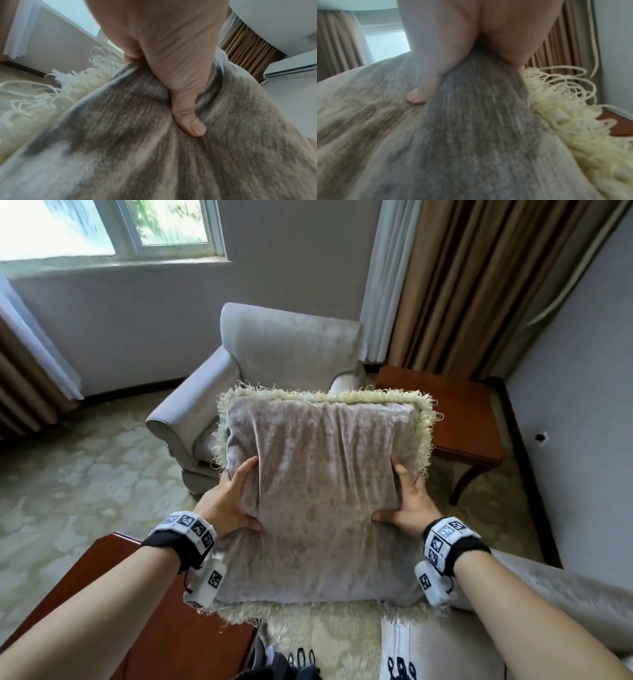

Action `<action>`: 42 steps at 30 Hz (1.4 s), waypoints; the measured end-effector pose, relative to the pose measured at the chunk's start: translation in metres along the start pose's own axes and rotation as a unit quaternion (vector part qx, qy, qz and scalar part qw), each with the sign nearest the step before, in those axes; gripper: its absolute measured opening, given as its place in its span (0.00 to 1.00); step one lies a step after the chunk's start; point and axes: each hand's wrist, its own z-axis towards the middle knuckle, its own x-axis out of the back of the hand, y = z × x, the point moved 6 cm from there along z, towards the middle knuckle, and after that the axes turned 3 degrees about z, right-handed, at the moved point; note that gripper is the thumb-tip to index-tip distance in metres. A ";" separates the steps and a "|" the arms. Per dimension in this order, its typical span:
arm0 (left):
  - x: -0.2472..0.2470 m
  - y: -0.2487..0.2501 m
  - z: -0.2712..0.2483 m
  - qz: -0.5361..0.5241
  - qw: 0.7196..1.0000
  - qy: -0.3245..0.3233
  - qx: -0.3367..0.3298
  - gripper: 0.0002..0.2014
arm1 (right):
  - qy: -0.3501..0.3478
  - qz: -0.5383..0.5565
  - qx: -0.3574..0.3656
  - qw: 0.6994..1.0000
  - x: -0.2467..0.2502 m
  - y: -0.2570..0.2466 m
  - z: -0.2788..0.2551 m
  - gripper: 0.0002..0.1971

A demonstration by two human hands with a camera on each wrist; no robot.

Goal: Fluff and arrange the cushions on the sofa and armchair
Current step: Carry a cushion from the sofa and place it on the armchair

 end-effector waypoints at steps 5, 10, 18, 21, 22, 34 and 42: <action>0.007 0.005 0.084 -0.004 1.000 -0.005 -0.019 0.69 | 0.009 -0.020 -0.024 0.999 0.017 0.010 0.062 0.64; 0.008 0.013 0.170 -0.004 0.999 -0.017 -0.043 0.70 | 0.001 -0.046 -0.052 0.998 0.027 0.035 0.145 0.66; 0.021 -0.024 0.298 -0.010 1.000 0.001 0.018 0.70 | -0.055 -0.031 -0.001 0.998 0.015 0.016 0.327 0.66; 0.042 -0.054 0.323 -0.010 0.997 0.019 0.069 0.69 | -0.084 -0.030 0.053 0.995 -0.004 -0.019 0.390 0.68; 0.048 -0.067 0.328 -0.012 0.995 0.022 0.092 0.69 | -0.093 -0.034 0.055 0.994 -0.013 -0.029 0.409 0.68; 0.119 -0.231 0.403 -0.026 0.982 0.043 0.183 0.69 | -0.128 -0.032 0.092 0.987 -0.142 -0.155 0.576 0.64; 0.159 -0.293 0.503 -0.001 0.994 0.027 0.103 0.70 | -0.094 -0.018 0.044 0.994 -0.179 -0.181 0.641 0.67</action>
